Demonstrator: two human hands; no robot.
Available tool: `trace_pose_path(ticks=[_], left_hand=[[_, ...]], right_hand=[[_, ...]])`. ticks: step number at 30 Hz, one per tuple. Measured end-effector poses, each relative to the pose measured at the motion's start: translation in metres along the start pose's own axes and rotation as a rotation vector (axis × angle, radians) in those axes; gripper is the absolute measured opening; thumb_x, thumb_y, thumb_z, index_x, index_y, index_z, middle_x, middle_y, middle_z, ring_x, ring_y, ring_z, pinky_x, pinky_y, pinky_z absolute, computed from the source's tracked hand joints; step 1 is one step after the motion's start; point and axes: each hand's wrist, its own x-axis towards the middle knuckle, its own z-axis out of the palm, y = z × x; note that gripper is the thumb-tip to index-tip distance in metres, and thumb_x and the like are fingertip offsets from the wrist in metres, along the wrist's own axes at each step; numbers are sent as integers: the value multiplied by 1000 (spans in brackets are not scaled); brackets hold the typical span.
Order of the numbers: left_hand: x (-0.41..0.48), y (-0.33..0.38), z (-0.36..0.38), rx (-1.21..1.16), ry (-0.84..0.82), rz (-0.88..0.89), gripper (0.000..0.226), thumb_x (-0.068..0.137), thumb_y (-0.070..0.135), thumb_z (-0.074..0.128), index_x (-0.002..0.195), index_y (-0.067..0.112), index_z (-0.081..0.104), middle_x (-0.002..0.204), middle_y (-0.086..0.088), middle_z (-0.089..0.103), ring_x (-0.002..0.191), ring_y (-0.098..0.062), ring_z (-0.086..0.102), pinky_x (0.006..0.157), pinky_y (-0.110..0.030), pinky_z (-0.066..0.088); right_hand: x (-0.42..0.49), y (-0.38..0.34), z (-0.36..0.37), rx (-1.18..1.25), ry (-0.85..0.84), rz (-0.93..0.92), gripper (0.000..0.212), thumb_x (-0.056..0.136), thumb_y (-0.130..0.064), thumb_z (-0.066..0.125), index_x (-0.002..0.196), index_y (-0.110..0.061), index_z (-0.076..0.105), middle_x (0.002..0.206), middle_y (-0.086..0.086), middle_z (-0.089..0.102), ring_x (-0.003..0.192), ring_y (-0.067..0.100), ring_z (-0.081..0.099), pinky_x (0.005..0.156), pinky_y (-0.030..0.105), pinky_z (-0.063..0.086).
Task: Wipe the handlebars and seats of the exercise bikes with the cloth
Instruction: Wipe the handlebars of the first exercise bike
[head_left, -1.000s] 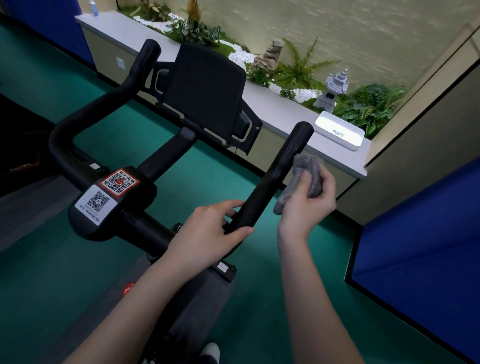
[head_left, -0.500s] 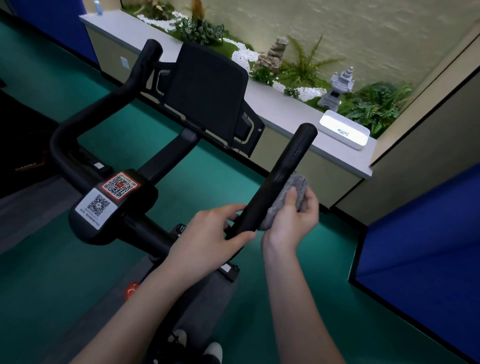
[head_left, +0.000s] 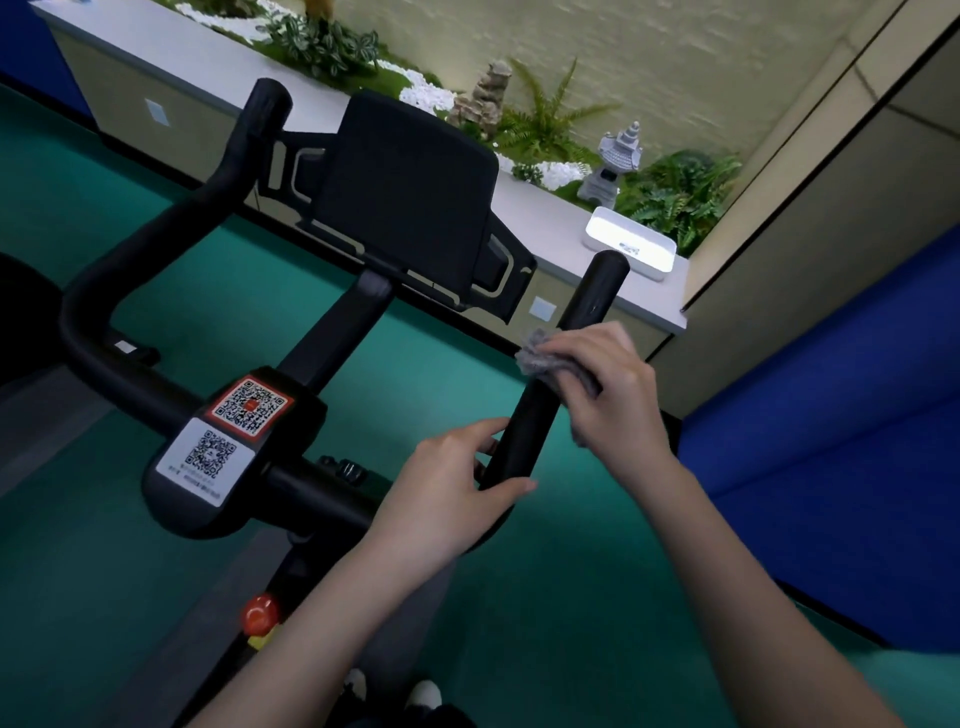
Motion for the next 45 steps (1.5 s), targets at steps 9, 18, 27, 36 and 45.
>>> trace_pose_path(ticks=[9, 18, 27, 36, 45], left_hand=[[3, -2, -3, -35, -58, -6, 57, 76, 42, 73, 129, 37, 52, 93, 20, 56, 73, 3, 57, 59, -11, 39], [5, -2, -3, -70, -64, -1, 45, 75, 41, 73, 117, 37, 56, 97, 14, 62, 81, -9, 60, 66, -23, 44], [5, -5, 0, -97, -50, -14, 58, 74, 42, 74, 128, 34, 53, 109, 11, 64, 88, -11, 61, 74, -26, 49], [5, -6, 0, -109, -40, -12, 58, 74, 42, 74, 128, 36, 52, 105, 15, 63, 83, -6, 59, 70, -17, 43], [8, -2, -2, -77, -86, -18, 59, 79, 45, 69, 131, 29, 47, 114, 9, 61, 96, -12, 59, 77, -21, 44]], right_hand=[[21, -21, -3, -12, -326, -52, 15, 83, -2, 68, 94, -10, 73, 85, -30, 53, 86, 5, 46, 78, 4, 35], [47, -37, 8, -144, -805, 1, 16, 88, -14, 64, 102, -18, 71, 95, -1, 61, 96, 11, 55, 87, 25, 45], [59, -34, 15, -457, -783, -25, 22, 90, -5, 52, 102, -8, 70, 97, 8, 68, 101, 20, 50, 86, 24, 41], [60, -15, 10, -495, -437, 5, 16, 91, -2, 56, 98, -4, 71, 88, 11, 64, 92, 28, 45, 78, 36, 41], [39, -6, 1, -360, -286, -145, 18, 84, 4, 66, 101, 1, 70, 92, 10, 68, 85, 29, 52, 75, 30, 44]])
